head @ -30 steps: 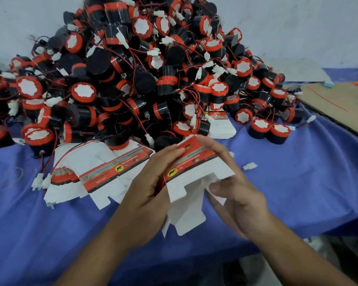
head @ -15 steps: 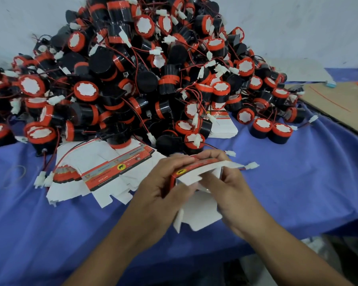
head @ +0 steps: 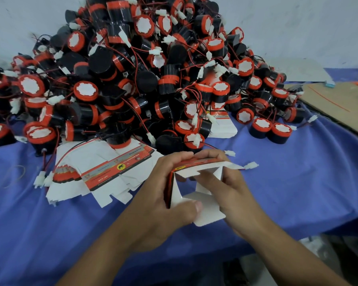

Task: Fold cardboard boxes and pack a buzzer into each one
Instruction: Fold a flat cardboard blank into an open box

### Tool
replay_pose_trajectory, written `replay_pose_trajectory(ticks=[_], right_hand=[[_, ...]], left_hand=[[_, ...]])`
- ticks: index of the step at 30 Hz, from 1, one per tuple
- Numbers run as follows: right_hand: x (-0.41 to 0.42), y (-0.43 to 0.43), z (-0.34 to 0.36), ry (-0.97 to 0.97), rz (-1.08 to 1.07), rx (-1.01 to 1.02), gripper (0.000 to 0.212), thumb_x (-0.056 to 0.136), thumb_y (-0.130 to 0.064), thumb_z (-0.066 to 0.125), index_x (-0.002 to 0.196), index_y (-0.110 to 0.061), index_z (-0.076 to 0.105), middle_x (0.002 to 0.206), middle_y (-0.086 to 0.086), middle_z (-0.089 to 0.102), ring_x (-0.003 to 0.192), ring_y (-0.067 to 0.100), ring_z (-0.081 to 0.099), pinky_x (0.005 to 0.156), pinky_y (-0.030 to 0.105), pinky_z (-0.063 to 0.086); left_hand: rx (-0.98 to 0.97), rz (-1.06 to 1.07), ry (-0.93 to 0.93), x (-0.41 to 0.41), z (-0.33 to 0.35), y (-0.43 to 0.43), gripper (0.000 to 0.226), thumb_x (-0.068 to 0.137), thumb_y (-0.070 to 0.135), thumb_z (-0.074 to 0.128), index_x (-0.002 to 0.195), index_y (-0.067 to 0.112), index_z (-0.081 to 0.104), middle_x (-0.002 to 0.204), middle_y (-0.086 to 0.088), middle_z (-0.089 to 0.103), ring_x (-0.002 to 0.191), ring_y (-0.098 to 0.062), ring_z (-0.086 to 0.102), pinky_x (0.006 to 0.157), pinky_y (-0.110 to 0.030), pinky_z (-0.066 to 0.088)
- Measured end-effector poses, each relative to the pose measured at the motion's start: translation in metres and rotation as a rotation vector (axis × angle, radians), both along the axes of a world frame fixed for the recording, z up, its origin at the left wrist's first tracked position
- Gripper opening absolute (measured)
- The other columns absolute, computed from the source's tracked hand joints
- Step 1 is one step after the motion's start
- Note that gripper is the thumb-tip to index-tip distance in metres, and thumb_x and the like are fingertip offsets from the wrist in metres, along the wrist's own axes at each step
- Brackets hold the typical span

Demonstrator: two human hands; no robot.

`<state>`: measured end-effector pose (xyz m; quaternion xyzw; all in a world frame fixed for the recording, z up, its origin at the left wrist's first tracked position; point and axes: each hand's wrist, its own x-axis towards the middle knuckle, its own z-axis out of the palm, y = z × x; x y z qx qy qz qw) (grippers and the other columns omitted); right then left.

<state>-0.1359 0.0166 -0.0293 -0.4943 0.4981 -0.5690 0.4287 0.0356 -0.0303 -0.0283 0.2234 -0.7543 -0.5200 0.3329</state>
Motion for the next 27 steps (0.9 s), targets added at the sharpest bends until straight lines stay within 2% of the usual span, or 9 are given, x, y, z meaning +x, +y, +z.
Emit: replay_pose_trajectory(ticks=[3, 7, 10, 13, 15, 17, 20, 22, 27], right_hand=[[0.004, 0.002, 0.0, 0.042, 0.028, -0.022, 0.027, 0.091, -0.023, 0.065, 0.117, -0.021, 0.061, 0.104, -0.003, 0.073, 0.093, 0.014, 0.07, 0.077, 0.022, 0.055], [0.01, 0.005, -0.002, 0.073, 0.045, -0.055, 0.033, 0.09, -0.021, 0.065, 0.122, -0.02, 0.061, 0.106, -0.003, 0.071, 0.094, 0.011, 0.069, 0.079, 0.019, 0.053], [0.009, 0.004, -0.001, 0.056, 0.039, -0.094, 0.028, 0.092, -0.017, 0.064, 0.12, -0.02, 0.061, 0.11, -0.002, 0.071, 0.102, 0.015, 0.07, 0.082, 0.023, 0.054], [0.006, 0.002, 0.001, 0.018, -0.009, -0.085, 0.021, 0.091, -0.032, 0.065, 0.112, -0.028, 0.065, 0.106, 0.002, 0.072, 0.101, 0.02, 0.069, 0.082, 0.032, 0.057], [0.004, 0.001, 0.0, -0.052, -0.048, 0.006, 0.029, 0.079, -0.049, 0.066, 0.106, -0.037, 0.067, 0.102, 0.003, 0.073, 0.101, 0.028, 0.068, 0.085, 0.055, 0.054], [0.001, 0.001, -0.002, -0.054, -0.062, 0.07, 0.038, 0.073, -0.056, 0.064, 0.107, -0.04, 0.066, 0.101, 0.003, 0.072, 0.106, 0.034, 0.065, 0.089, 0.067, 0.049], [0.001, 0.0, -0.002, -0.031, -0.034, 0.053, 0.031, 0.078, -0.051, 0.065, 0.105, -0.037, 0.065, 0.098, -0.002, 0.07, 0.096, 0.026, 0.065, 0.08, 0.053, 0.051], [0.001, 0.0, -0.002, -0.044, -0.014, 0.046, 0.024, 0.082, -0.04, 0.066, 0.105, -0.034, 0.065, 0.093, 0.0, 0.068, 0.088, 0.018, 0.065, 0.076, 0.043, 0.05], [-0.001, 0.0, -0.001, -0.022, 0.054, 0.031, 0.028, 0.085, -0.027, 0.066, 0.113, -0.032, 0.062, 0.1, 0.006, 0.07, 0.094, 0.024, 0.07, 0.075, 0.036, 0.054]], left_hand=[[0.111, 0.088, 0.074, 0.001, -0.004, -0.004, 0.067, 0.068, 0.035, 0.066, 0.132, 0.045, 0.05, 0.117, 0.003, 0.067, 0.098, -0.023, 0.068, 0.077, -0.036, 0.057], [0.181, 0.114, 0.136, 0.0, -0.004, -0.007, 0.059, 0.07, 0.033, 0.066, 0.128, 0.037, 0.056, 0.122, -0.004, 0.067, 0.114, -0.029, 0.064, 0.093, -0.05, 0.053], [0.148, 0.115, 0.12, 0.001, -0.003, -0.008, 0.052, 0.074, 0.037, 0.064, 0.125, 0.038, 0.058, 0.119, 0.008, 0.068, 0.11, -0.013, 0.065, 0.084, -0.025, 0.054], [0.063, -0.041, 0.049, 0.004, 0.002, -0.006, 0.063, 0.083, 0.058, 0.067, 0.139, 0.039, 0.046, 0.138, 0.018, 0.054, 0.128, -0.003, 0.051, 0.093, -0.012, 0.044], [0.024, -0.169, 0.007, 0.007, 0.003, -0.006, 0.078, 0.08, 0.067, 0.066, 0.147, 0.041, 0.036, 0.151, 0.02, 0.039, 0.141, -0.002, 0.036, 0.1, -0.013, 0.042], [0.027, -0.196, -0.004, 0.008, 0.004, -0.005, 0.083, 0.077, 0.066, 0.07, 0.148, 0.045, 0.032, 0.153, 0.024, 0.033, 0.143, 0.002, 0.031, 0.099, -0.009, 0.042], [0.051, -0.185, 0.037, 0.006, 0.001, -0.005, 0.072, 0.084, 0.05, 0.073, 0.145, 0.038, 0.039, 0.149, 0.018, 0.044, 0.136, -0.005, 0.044, 0.095, -0.01, 0.044], [0.109, -0.198, 0.067, 0.006, 0.001, -0.006, 0.071, 0.084, 0.047, 0.074, 0.145, 0.035, 0.04, 0.146, 0.009, 0.05, 0.13, -0.018, 0.053, 0.092, -0.018, 0.05], [0.17, -0.16, 0.098, 0.004, -0.001, -0.009, 0.072, 0.082, 0.045, 0.077, 0.144, 0.031, 0.042, 0.145, -0.004, 0.052, 0.126, -0.034, 0.056, 0.091, -0.044, 0.056]])
